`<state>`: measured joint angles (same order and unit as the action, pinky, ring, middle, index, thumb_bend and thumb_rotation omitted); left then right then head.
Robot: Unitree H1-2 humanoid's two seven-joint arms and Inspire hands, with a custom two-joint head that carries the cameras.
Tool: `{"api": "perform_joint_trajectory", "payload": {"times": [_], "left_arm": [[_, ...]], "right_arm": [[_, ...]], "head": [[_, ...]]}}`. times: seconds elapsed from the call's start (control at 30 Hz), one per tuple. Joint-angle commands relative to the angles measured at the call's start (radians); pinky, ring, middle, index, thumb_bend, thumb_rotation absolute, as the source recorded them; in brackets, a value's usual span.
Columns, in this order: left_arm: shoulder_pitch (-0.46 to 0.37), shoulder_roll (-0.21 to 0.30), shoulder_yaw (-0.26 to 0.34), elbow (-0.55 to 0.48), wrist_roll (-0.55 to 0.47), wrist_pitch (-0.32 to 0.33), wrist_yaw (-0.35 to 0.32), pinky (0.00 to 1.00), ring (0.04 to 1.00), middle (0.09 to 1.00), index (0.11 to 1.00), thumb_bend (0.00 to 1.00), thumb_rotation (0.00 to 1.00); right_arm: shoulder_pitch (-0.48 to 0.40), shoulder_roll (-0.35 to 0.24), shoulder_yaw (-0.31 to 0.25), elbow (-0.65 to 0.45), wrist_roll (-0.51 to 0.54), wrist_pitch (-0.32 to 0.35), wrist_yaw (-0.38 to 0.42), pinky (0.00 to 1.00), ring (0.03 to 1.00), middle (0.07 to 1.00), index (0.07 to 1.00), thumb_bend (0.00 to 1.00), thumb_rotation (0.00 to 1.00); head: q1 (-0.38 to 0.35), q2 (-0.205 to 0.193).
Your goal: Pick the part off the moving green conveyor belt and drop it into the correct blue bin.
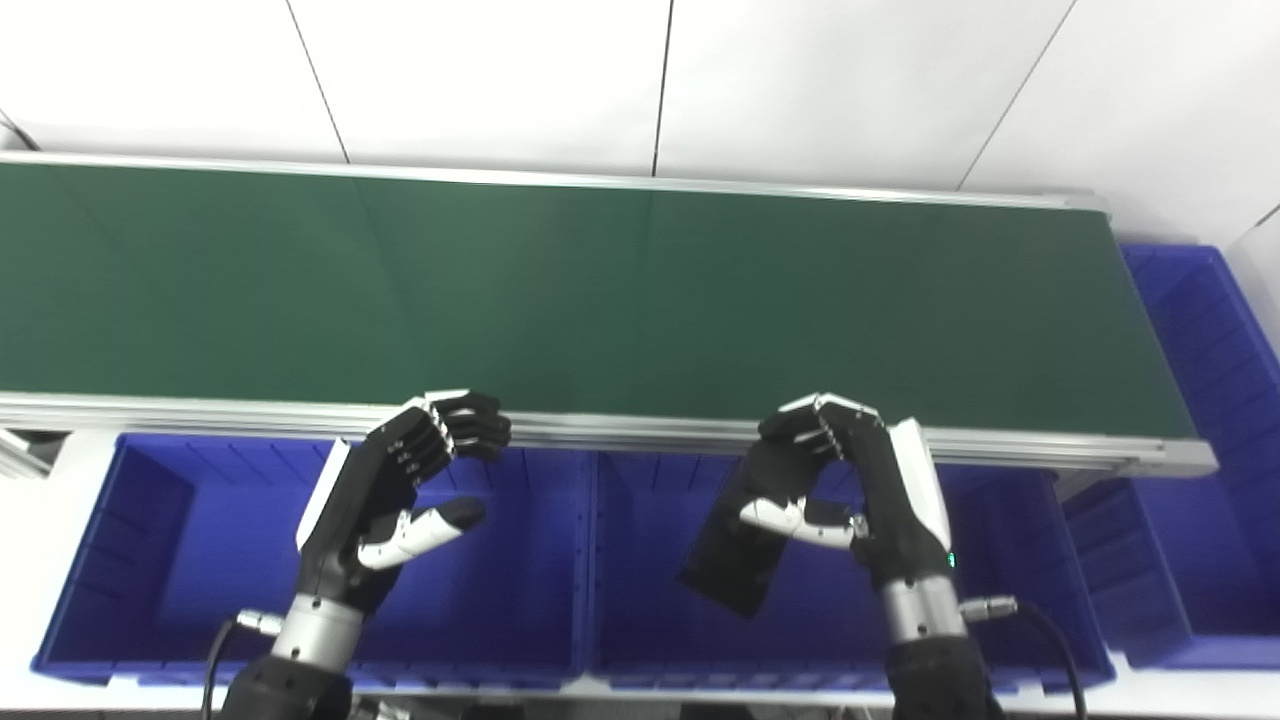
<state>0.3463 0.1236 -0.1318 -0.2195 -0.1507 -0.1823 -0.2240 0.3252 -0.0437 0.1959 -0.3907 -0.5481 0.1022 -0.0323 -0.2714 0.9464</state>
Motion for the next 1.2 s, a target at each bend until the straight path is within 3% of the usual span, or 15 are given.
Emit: {"api": "perform_joint_trajectory", "payload": {"times": [0.0,0.6,1.17], "left_arm": [[-0.011,0.004,0.007,-0.036,-0.011,-0.012,-0.006,0.57,0.621,0.639,0.665,0.95,0.52],[-0.025,0.034,0.038,-0.07,-0.05,0.038,-0.013,0.58,0.625,0.638,0.662,0.95,0.51],[-0.018,0.044,0.038,-0.08,-0.057,0.046,-0.014,0.58,0.627,0.642,0.658,0.95,0.52]], "right_arm": [[-0.009,0.002,0.012,-0.012,-0.011,-0.028,-0.004,0.39,0.457,0.492,0.424,0.5,0.0],[-0.106,-0.012,0.08,0.085,-0.079,0.02,0.057,0.41,0.456,0.486,0.442,0.5,0.0],[-0.095,-0.011,0.091,0.083,-0.123,-0.001,0.028,0.38,0.453,0.505,0.474,0.5,0.0]], "head": [[-0.005,0.003],[-0.104,0.055],[-0.094,0.055]]}}
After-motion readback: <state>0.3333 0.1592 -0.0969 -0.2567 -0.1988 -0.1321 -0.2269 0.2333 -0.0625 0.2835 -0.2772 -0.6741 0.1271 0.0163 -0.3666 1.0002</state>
